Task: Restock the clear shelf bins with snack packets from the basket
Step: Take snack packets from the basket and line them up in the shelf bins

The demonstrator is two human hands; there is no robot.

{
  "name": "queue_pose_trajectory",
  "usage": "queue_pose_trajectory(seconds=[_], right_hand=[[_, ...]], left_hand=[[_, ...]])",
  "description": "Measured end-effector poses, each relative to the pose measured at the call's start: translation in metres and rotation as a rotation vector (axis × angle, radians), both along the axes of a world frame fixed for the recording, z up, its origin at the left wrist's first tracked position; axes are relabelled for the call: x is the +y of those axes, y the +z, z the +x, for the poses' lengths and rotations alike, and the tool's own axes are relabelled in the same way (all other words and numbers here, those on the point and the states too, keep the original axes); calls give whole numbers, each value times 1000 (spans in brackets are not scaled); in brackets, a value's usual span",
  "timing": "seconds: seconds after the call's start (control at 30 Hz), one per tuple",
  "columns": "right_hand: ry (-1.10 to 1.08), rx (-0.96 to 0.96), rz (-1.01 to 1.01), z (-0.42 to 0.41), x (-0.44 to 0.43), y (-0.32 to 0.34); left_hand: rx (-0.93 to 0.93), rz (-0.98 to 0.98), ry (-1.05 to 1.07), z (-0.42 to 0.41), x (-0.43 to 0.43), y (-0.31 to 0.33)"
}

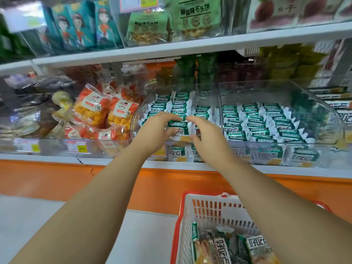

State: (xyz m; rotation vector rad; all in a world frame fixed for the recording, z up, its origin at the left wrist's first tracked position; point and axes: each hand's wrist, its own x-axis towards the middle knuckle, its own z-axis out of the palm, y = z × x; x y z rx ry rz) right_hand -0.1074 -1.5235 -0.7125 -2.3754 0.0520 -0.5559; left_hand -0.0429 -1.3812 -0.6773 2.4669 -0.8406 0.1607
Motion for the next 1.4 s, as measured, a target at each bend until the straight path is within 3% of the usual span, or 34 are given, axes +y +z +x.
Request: queue_pose_trajectory(seconds=[0.23, 0.53, 0.77, 0.87, 1.07, 1.4], right_hand=[[65, 124, -41, 28, 3, -6], [84, 75, -35, 29, 1, -7], [86, 145, -251, 30, 7, -14], [67, 174, -354, 28, 6, -14], [-24, 127, -236, 24, 9, -11], [75, 183, -384, 30, 19, -18]], left_hand=[[-80, 69, 4, 21, 14, -18], [-470, 252, 10, 23, 17, -46], [-361, 365, 47, 15, 34, -68], [-348, 318, 141, 10, 41, -73], [-296, 351, 227, 14, 47, -89], [-398, 346, 112, 25, 42, -77]])
